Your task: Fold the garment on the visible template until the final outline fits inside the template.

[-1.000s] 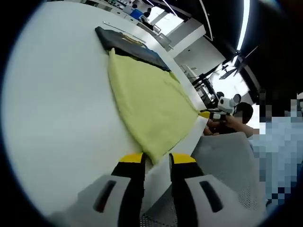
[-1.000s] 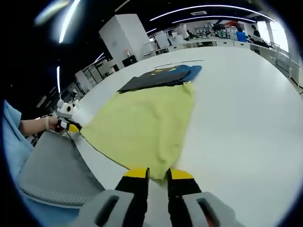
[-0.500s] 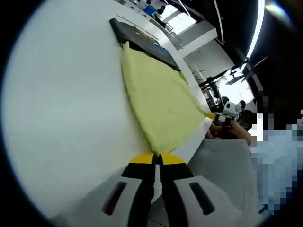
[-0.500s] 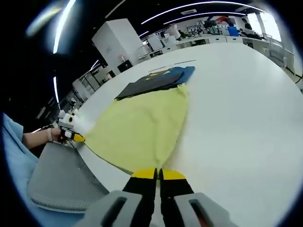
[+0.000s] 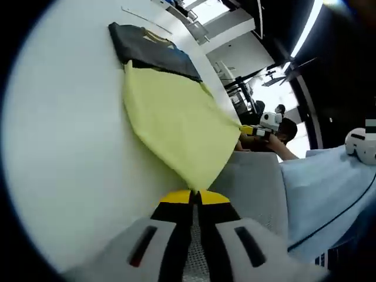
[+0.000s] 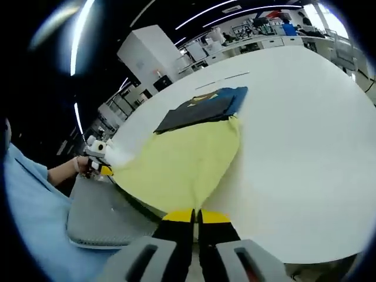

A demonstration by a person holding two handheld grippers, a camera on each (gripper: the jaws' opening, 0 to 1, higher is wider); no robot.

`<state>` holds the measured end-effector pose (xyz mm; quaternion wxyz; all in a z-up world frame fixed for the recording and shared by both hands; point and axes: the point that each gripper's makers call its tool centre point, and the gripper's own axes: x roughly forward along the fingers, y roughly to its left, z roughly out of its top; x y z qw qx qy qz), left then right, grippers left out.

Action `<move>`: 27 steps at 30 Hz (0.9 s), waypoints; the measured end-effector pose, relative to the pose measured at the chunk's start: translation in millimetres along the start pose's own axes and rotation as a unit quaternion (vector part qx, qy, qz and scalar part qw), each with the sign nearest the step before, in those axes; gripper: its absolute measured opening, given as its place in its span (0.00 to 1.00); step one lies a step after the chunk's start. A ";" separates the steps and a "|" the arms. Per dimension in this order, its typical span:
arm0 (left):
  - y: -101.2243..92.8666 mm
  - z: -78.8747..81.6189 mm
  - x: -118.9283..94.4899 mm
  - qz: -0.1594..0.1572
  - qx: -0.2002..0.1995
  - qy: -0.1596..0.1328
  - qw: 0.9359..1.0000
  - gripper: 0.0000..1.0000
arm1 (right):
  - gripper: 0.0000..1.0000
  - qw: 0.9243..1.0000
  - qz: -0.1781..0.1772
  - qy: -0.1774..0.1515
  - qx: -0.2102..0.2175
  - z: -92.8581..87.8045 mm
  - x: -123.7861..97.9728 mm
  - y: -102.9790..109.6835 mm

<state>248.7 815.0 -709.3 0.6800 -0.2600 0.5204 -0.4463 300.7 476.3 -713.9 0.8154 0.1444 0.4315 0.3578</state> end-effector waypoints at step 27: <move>-35.8 10.7 -11.8 -0.038 0.010 -0.007 0.999 0.00 | 0.00 0.996 0.037 -0.049 0.060 22.5 -21.2 36.4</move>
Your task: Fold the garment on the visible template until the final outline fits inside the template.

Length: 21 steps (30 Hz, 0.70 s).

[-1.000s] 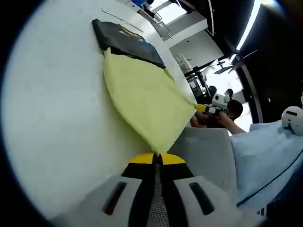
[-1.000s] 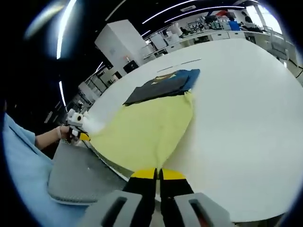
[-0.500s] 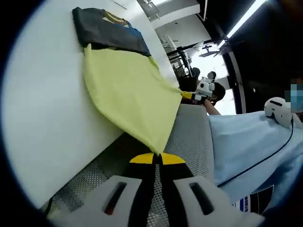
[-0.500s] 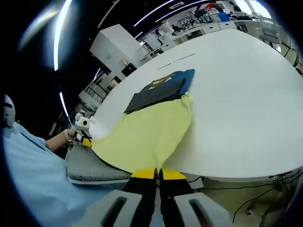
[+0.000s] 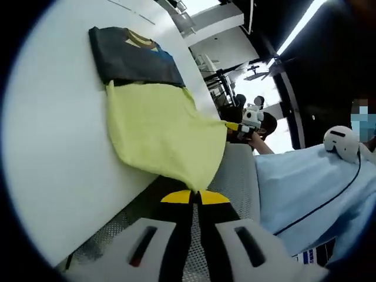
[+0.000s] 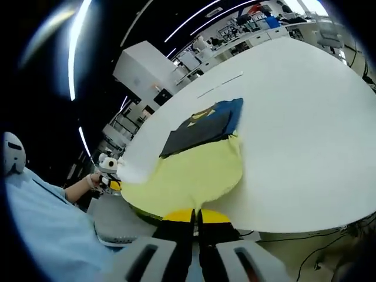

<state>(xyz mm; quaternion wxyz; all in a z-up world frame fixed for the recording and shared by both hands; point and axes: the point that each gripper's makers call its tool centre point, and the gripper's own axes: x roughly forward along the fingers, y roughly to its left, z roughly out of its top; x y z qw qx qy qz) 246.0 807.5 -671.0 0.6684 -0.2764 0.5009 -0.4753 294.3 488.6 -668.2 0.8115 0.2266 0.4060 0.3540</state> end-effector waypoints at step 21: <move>39.3 172.8 -36.0 0.067 0.065 -0.208 0.974 0.00 | 0.00 0.995 0.006 -0.064 -0.075 163.5 67.4 -14.0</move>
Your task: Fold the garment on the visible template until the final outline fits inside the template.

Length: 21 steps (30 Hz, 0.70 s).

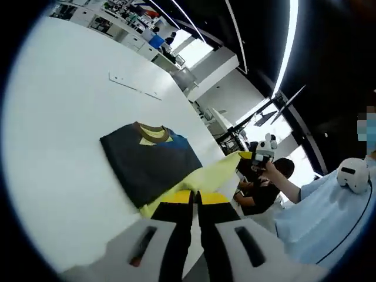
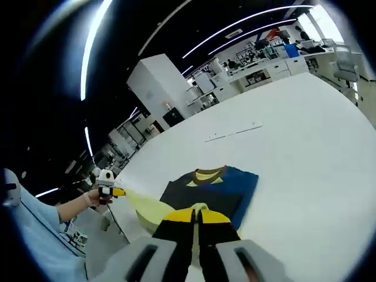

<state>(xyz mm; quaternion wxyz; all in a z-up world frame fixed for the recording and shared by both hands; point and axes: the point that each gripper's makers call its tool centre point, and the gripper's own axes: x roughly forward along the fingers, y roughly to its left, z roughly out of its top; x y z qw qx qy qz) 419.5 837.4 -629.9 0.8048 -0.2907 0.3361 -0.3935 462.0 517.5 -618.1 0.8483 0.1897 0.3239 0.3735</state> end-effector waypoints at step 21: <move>75.1 58.3 40.1 0.086 -0.055 -0.084 0.991 0.00 | 0.00 0.998 -0.061 -0.004 -0.010 36.6 65.2 -68.1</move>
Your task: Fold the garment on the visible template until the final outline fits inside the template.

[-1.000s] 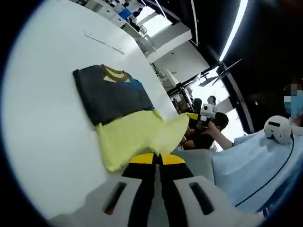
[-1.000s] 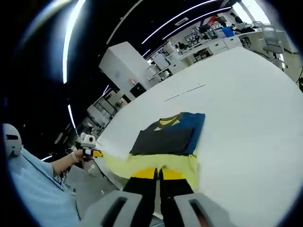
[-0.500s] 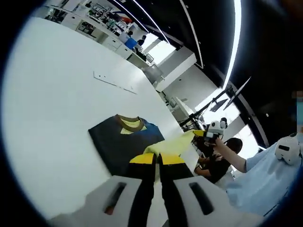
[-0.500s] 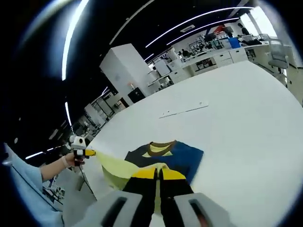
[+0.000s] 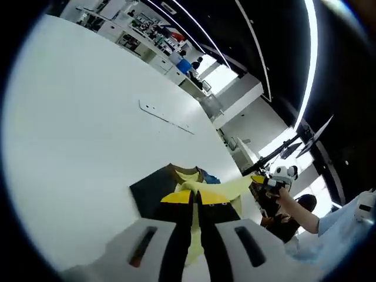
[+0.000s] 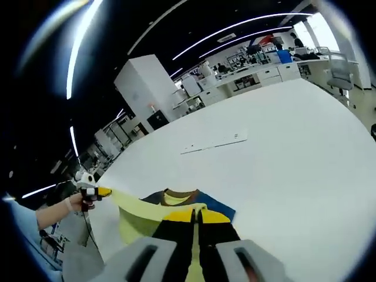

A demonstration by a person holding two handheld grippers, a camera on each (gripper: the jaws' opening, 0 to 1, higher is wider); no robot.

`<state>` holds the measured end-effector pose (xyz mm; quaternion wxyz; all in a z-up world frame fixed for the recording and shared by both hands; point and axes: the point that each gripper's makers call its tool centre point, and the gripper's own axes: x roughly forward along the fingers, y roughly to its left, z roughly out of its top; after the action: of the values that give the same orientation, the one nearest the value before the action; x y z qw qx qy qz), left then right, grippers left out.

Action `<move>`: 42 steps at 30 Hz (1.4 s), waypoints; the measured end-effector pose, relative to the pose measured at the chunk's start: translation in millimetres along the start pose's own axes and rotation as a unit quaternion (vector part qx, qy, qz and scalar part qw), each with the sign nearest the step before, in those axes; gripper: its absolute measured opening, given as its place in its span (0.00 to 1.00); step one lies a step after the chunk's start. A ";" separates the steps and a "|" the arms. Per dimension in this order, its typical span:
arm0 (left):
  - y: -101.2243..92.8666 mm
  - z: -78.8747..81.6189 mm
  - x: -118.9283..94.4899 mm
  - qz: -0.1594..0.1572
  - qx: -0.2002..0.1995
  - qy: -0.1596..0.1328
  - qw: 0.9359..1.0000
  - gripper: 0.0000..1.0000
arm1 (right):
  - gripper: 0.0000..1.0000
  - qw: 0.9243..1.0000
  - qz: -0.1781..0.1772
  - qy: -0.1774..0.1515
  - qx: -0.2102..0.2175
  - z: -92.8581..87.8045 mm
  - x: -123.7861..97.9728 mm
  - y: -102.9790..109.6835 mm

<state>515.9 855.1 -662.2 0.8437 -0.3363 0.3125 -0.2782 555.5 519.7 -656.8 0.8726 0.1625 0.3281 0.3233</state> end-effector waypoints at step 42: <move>62.1 -36.0 26.1 0.081 0.065 0.041 0.994 0.19 | 0.17 0.994 -0.049 0.051 -0.083 -41.9 50.2 -42.5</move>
<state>523.2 861.7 -737.9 0.8701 -0.2426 0.3538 -0.2425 575.4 525.0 -731.9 0.8798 0.0570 0.3520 0.3144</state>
